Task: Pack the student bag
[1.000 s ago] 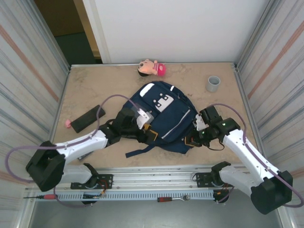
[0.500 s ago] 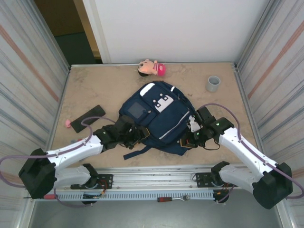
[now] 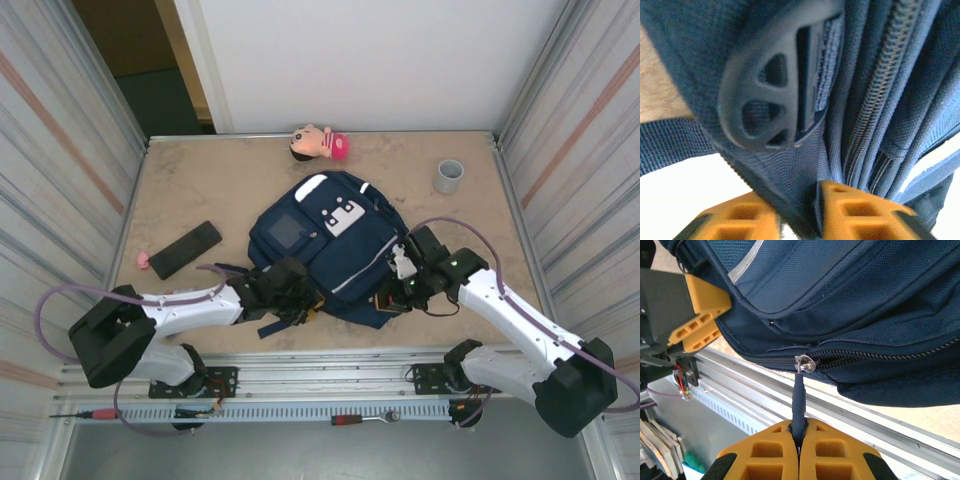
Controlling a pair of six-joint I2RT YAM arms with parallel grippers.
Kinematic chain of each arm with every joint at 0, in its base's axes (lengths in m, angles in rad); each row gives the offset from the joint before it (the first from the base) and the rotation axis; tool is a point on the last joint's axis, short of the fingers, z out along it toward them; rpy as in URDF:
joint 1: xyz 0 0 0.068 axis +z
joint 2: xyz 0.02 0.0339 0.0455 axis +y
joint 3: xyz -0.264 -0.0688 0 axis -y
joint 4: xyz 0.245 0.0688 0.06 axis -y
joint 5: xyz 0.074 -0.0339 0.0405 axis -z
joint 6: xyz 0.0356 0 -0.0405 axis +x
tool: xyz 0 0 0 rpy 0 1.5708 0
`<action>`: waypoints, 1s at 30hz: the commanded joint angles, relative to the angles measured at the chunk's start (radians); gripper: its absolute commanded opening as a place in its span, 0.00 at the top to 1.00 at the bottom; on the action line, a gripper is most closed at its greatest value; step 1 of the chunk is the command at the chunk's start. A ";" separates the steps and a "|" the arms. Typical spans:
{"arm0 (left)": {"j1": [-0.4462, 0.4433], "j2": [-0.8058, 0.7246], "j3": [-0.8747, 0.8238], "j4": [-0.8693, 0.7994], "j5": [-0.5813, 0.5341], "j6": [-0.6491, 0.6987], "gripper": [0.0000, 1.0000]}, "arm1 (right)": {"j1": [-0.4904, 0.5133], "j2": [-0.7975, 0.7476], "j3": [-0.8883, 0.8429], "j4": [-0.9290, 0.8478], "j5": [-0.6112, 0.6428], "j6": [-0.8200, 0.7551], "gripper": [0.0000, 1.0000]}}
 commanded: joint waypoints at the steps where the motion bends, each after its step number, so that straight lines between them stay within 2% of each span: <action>1: 0.016 -0.035 0.027 -0.071 -0.053 0.047 0.90 | 0.049 -0.011 -0.007 0.044 -0.022 0.039 1.00; 3: 0.039 -0.073 0.057 -0.188 -0.079 0.115 0.99 | 0.089 -0.009 -0.011 0.066 -0.020 0.064 1.00; 4: 0.056 -0.090 0.058 -0.219 -0.087 0.139 1.00 | 0.108 -0.007 -0.012 0.077 -0.014 0.079 1.00; 12: 0.259 -0.228 0.028 -0.358 -0.090 0.326 1.00 | 0.287 0.045 -0.044 0.306 0.082 0.240 1.00; 13: 0.265 -0.236 0.030 -0.361 -0.085 0.333 0.95 | 0.302 0.058 -0.043 0.340 0.091 0.253 1.00; 17: 0.242 -0.257 0.017 -0.359 -0.036 0.303 0.65 | 0.354 0.119 -0.033 0.431 0.135 0.272 1.00; 19: 0.204 -0.268 0.001 -0.355 -0.036 0.259 0.56 | 0.370 0.143 -0.027 0.442 0.140 0.268 1.00; 23: 0.121 -0.275 -0.048 -0.292 -0.035 0.148 0.49 | 0.380 0.167 -0.024 0.433 0.128 0.250 1.00; 30: 0.039 -0.191 -0.076 -0.168 -0.035 0.061 0.48 | 0.380 0.165 -0.015 0.376 0.116 0.216 1.00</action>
